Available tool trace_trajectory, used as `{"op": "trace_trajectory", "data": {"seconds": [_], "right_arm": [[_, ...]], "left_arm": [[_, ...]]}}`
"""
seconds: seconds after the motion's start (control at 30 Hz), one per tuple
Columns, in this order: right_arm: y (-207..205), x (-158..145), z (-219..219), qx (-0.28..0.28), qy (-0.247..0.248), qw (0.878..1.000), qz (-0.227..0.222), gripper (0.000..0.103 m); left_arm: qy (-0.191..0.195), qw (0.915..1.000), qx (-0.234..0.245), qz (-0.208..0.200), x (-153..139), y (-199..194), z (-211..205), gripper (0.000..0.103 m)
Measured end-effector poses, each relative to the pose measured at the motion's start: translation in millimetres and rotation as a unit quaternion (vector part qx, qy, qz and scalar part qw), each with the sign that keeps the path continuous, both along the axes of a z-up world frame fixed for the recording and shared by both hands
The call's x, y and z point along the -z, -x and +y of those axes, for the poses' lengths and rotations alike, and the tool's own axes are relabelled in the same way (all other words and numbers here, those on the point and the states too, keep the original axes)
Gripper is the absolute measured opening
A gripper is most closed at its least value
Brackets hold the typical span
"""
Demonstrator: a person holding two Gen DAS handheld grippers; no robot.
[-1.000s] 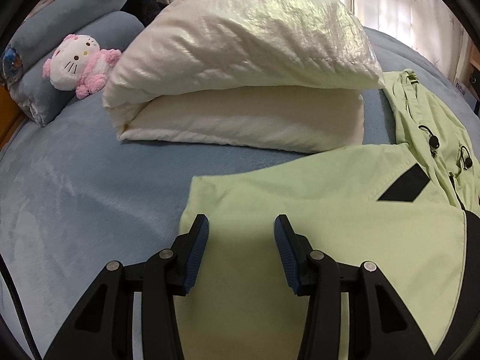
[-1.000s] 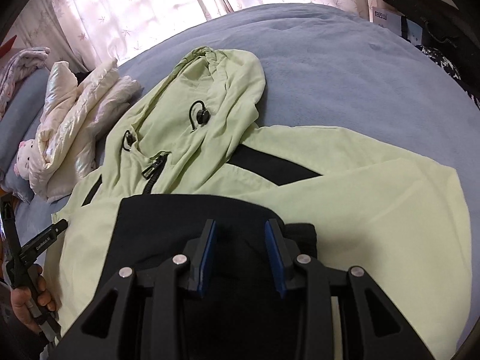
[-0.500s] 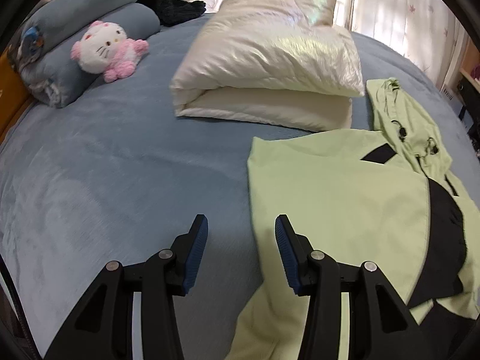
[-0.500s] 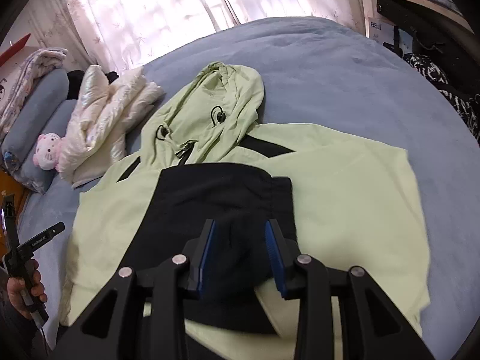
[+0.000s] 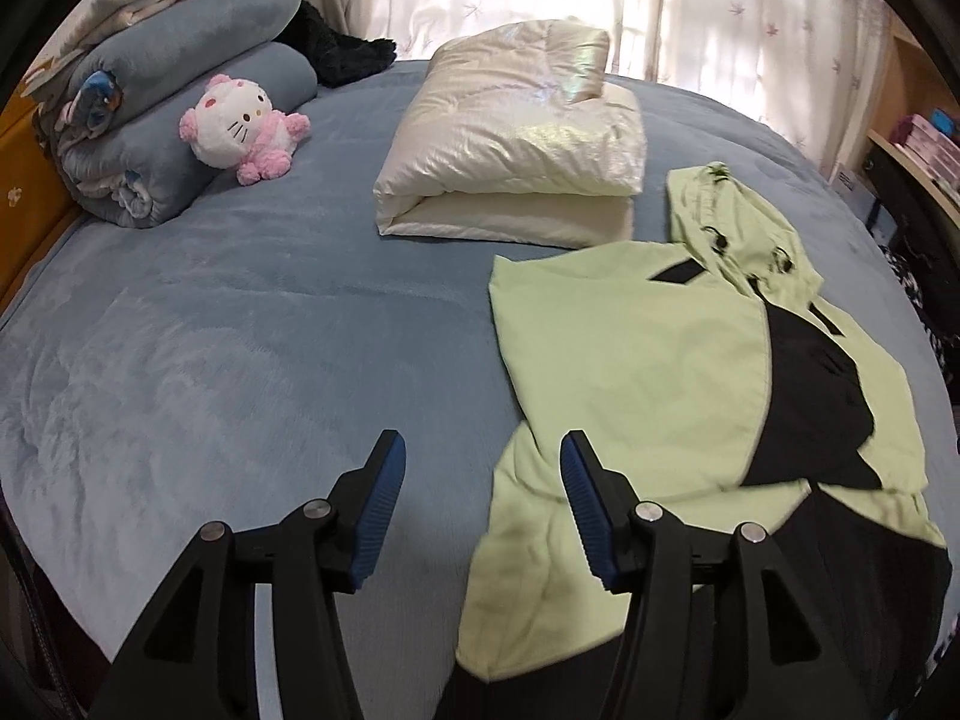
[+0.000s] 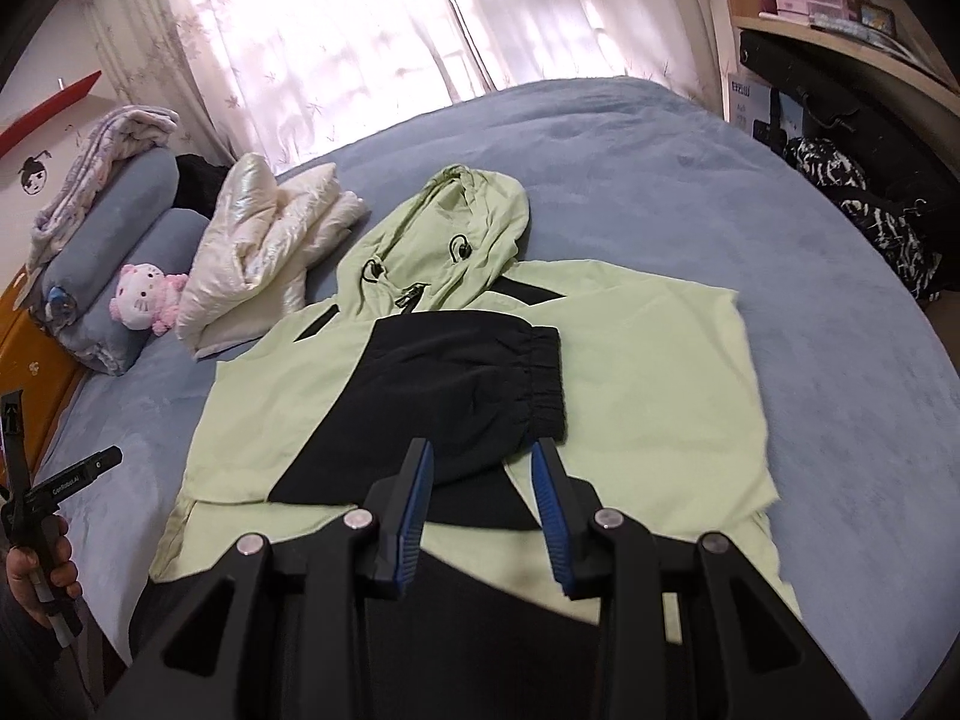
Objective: Fold large clothes
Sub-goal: 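Open the right tool and lift both tools away from the jacket, then move both tools down to the black hem of the jacket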
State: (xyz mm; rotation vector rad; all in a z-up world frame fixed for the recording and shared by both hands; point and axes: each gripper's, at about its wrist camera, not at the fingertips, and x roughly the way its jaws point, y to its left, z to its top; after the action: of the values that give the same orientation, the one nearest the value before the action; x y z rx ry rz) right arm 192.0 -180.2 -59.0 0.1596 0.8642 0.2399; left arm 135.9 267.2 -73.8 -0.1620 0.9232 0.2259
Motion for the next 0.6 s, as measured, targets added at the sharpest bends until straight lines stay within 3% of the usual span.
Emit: {"op": "trace_trajectory", "data": {"seconds": [0.23, 0.4, 0.6], "right_arm": [[38, -11, -14, 0.000, 0.003, 1.000, -0.015, 0.035], [66, -13, -25, 0.000, 0.009, 1.000, -0.027, 0.050], [95, -2, -43, 0.005, 0.017, 1.000, -0.024, 0.054]], "left_arm": [[-0.001, 0.9998, 0.020, 0.005, 0, 41, -15, 0.054], [0.000, 0.9994, 0.031, 0.016, 7, 65, -22, 0.054], [0.011, 0.9984, 0.040, 0.037, 26, 97, -22, 0.057]]}}
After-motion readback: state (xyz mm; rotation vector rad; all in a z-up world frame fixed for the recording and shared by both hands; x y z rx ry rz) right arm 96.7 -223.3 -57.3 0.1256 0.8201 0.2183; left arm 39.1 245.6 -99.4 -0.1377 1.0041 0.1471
